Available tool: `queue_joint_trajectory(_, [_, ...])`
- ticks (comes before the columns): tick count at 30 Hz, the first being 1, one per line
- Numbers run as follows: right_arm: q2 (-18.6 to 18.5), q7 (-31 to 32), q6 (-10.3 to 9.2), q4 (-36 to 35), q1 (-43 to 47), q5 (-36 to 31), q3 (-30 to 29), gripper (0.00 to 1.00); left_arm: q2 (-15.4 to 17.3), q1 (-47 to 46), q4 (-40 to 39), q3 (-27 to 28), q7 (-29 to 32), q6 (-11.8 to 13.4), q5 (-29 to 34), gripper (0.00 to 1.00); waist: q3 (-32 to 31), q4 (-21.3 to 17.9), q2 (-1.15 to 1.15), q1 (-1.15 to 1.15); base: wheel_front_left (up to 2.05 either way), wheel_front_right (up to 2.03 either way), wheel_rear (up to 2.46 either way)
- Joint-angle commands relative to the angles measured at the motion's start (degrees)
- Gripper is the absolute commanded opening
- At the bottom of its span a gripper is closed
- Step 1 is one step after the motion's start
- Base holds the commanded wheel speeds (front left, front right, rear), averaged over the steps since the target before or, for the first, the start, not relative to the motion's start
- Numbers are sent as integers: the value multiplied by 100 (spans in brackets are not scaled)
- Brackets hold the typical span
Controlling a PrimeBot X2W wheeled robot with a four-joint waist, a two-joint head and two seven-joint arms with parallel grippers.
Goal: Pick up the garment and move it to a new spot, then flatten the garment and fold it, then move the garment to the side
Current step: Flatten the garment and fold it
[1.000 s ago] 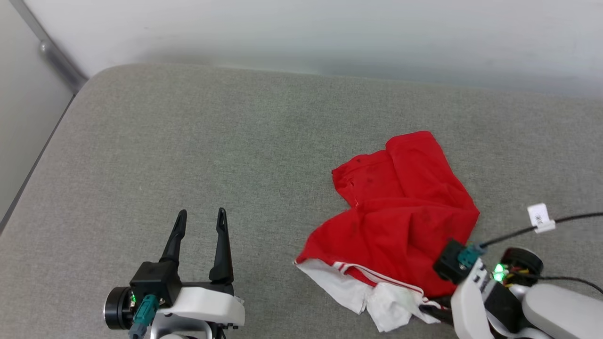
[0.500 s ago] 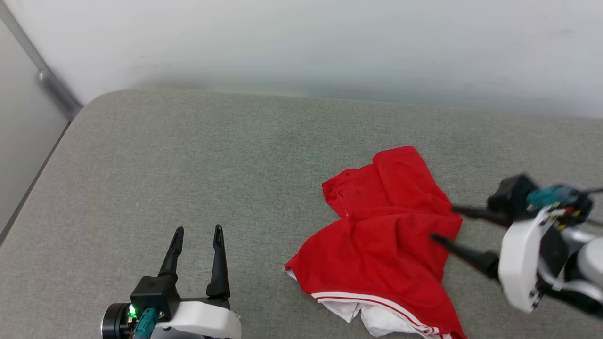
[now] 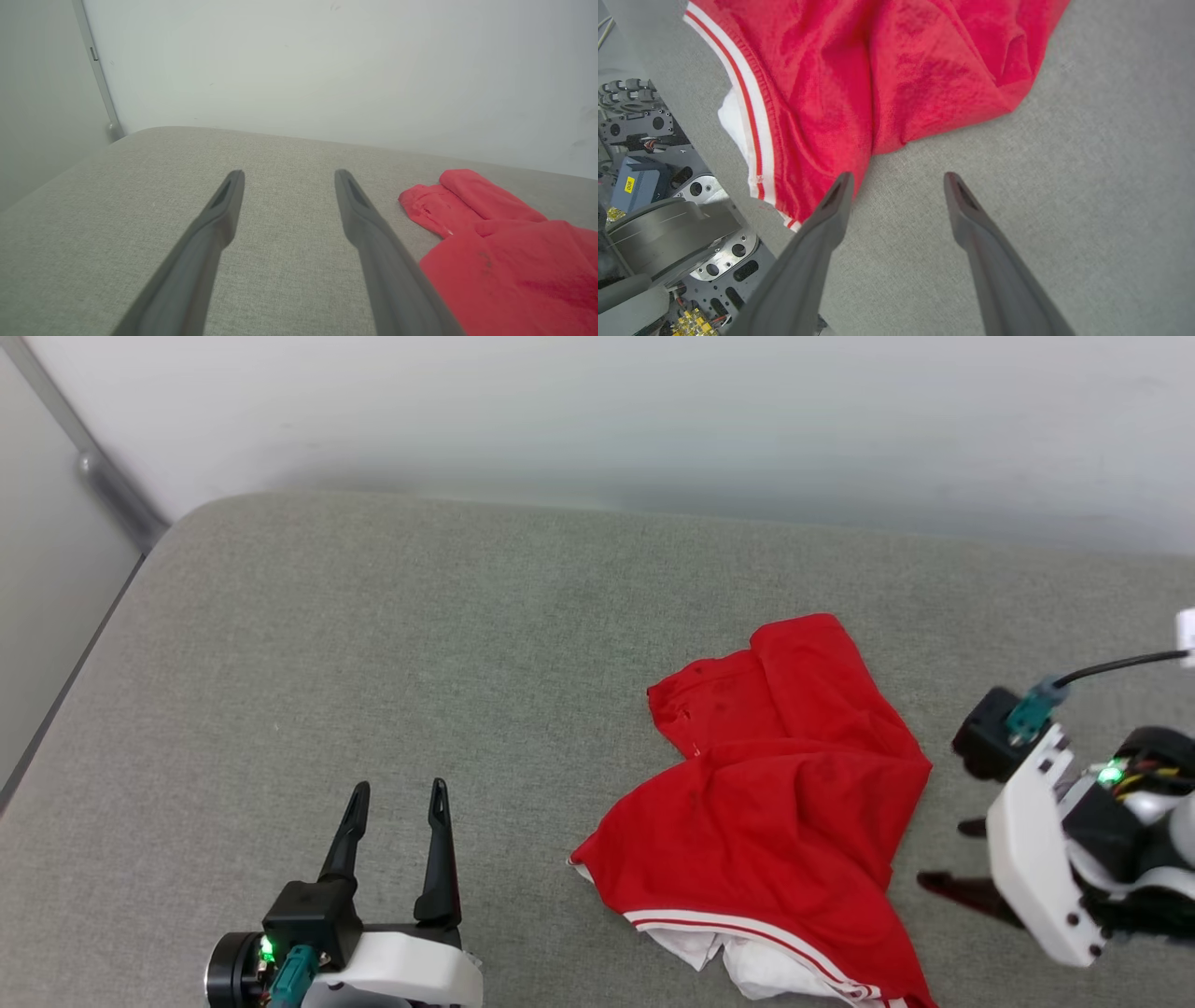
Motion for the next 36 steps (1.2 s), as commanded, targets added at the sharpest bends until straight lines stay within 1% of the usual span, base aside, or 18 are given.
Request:
queue_joint_trajectory(1, [103,70,-2,33,84,0,55,100,-5,-52,-30,-11,-15,18,5,100,54,23,0,0,0,0,0])
queue_joint_trajectory(4, [332,197,-2,205,247,-62,188,100,-5,-115,-46,-39,-15,33,-27,100,175,45,0,0,0,0,0])
queue_joint_trajectory(7, [613,159,-2,487,427,-109,299,100,-4,-176,-52,-76,-15,39,-52,100,314,82,0,0,0,0,0])
queue_joint_trajectory(13, [1128,-34,-2,1132,814,-159,619,100,-4,-308,-47,-85,-15,63,-79,100,519,124,0,0,0,0,0])
queue_joint_trajectory(17, [1336,-276,-2,1342,798,-234,813,100,-5,-357,-28,-81,-15,77,-88,100,547,116,0,0,0,0,0])
queue_joint_trajectory(18, [1360,-404,-2,1337,741,-261,824,0,-4,-357,-18,-70,-15,83,-88,100,538,102,0,0,0,0,0])
queue_joint_trajectory(22, [1210,-840,-3,1208,330,-432,800,0,-3,-295,27,-64,-15,80,-75,100,402,40,0,0,0,0,0])
queue_joint_trajectory(25, [905,-1202,-4,1044,13,-568,609,0,-5,-197,45,-46,-15,85,-63,100,264,-20,0,0,0,0,0])
queue_joint_trajectory(29, [445,-1443,-3,741,-181,-599,291,0,-3,-94,36,-25,-15,102,-47,100,112,-109,0,0,0,0,0])
queue_joint_trajectory(33, [-112,-1537,-3,647,-47,-434,-179,0,-5,-15,1,-4,-15,100,-54,100,65,-209,0,0,0,0,0])
queue_joint_trajectory(36, [-369,-1555,-2,827,329,-255,-456,0,-4,-20,-16,0,-15,97,-63,100,86,-269,0,0,0,0,0])
